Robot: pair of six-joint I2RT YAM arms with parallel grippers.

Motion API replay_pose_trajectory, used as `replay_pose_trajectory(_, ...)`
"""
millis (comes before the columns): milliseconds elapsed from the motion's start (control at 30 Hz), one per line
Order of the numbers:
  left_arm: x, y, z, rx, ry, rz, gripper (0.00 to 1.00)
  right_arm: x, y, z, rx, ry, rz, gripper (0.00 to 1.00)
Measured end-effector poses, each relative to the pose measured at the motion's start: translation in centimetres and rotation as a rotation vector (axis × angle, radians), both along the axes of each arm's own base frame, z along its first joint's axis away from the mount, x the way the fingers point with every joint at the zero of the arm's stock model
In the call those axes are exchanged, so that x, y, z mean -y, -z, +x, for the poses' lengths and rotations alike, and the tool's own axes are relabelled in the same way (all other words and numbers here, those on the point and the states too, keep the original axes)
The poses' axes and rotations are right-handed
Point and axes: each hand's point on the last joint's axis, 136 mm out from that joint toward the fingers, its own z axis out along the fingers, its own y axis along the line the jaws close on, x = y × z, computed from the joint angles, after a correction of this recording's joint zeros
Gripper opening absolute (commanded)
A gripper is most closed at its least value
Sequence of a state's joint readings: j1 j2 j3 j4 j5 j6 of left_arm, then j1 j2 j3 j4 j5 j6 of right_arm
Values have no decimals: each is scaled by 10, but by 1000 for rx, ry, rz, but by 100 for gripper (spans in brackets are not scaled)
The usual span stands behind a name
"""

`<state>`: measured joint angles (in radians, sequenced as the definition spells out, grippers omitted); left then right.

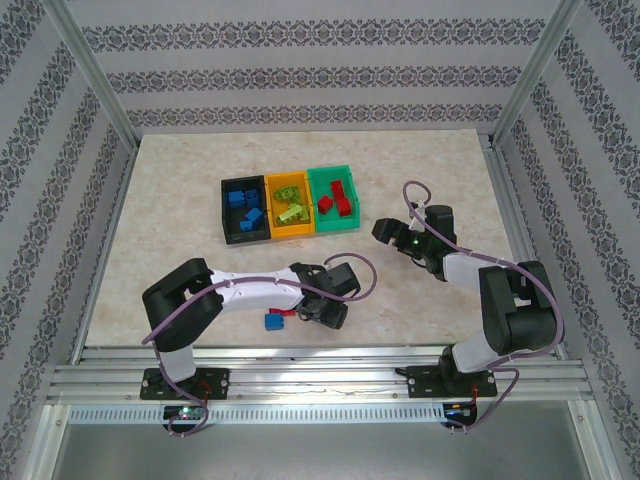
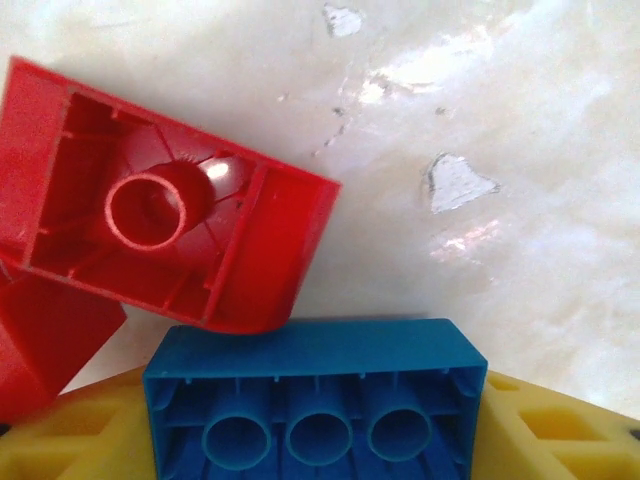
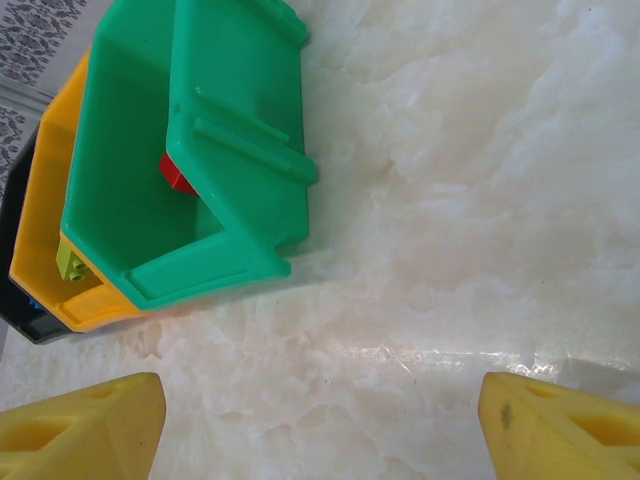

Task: Sort the legos into containers by color
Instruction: Pick up the lego from the middle-left of the table, then place the lego in the container.

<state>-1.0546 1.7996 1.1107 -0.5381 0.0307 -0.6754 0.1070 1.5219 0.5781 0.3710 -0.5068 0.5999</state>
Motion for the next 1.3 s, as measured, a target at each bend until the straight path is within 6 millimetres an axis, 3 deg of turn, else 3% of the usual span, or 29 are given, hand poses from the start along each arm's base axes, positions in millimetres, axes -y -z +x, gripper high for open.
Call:
replay_pose_trajectory(133,4,-12,-1,27,32,-56,56,0,0,0,0,0,0,82)
replay_pose_trajectory(400,14,-64,15,180,87,-194,56,0,0,0,0,0,0,82)
replay_pose_trajectory(567,6,-70,34,216,71,-206,56,0,0,0,0,0,0,82)
replay_pose_trajectory(933,-47,-103,101,329,-81,-260,57,0,0,0,0,0,0,82)
replay_pose_trajectory(1300,-146,-107,171,387,-306,-213,59,-1,5,-1,-16,-7,5,82)
